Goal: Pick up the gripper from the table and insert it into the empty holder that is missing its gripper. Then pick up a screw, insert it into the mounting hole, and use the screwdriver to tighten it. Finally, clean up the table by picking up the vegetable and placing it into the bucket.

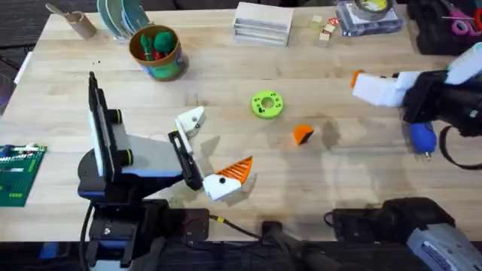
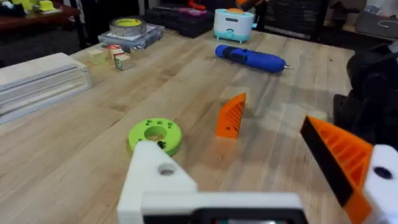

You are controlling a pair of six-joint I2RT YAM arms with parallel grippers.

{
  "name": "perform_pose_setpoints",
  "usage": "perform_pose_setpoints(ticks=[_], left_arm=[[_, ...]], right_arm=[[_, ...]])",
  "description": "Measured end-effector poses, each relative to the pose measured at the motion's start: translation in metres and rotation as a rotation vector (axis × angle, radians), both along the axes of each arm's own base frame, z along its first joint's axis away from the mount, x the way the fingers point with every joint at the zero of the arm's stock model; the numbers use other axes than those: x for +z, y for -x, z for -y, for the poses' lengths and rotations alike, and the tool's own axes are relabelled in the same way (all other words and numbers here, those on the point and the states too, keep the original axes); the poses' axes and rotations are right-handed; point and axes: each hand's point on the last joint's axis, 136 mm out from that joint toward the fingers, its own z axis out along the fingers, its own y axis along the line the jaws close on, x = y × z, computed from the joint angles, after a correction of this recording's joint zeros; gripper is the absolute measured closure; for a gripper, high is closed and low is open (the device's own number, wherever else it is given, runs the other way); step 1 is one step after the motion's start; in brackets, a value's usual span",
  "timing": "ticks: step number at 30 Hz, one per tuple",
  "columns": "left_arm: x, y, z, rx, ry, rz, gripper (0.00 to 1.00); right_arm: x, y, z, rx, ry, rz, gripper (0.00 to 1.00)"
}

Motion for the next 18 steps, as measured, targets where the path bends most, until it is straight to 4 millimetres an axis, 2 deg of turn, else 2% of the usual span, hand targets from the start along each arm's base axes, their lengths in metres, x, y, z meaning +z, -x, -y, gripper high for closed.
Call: perform_pose_setpoints(ticks=[6, 7, 10, 11, 12, 17, 18], left_arm=[[0.0, 0.0, 0.0, 0.0, 0.0, 0.0, 0.008], [0.0, 0.0, 0.0, 0.0, 0.0, 0.0, 0.008], [0.0, 0.0, 0.0, 0.0, 0.0, 0.0, 0.008], [0.0, 0.0, 0.0, 0.0, 0.0, 0.0, 0.008], [0.0, 0.0, 0.0, 0.0, 0.0, 0.0, 0.008], [0.0, 0.0, 0.0, 0.0, 0.0, 0.0, 0.008], [0.0, 0.0, 0.0, 0.0, 0.0, 0.0, 0.008]], right_arm=[[0.012, 0.021, -0.009, 0.033, 0.056, -0.119, 0.007], [0.008, 0.032, -0.018, 0.083, 0.088, -0.185, 0.007], [-0.01, 0.042, -0.032, 0.156, 0.124, -0.279, 0.008], [-0.014, 0.042, -0.039, 0.182, 0.13, -0.299, 0.008], [-0.032, 0.043, -0.063, 0.264, 0.158, -0.381, 0.009], [-0.045, 0.033, -0.078, 0.246, 0.108, -0.453, 0.007], [-0.062, 0.034, -0.086, 0.252, 0.122, -0.54, 0.007]])
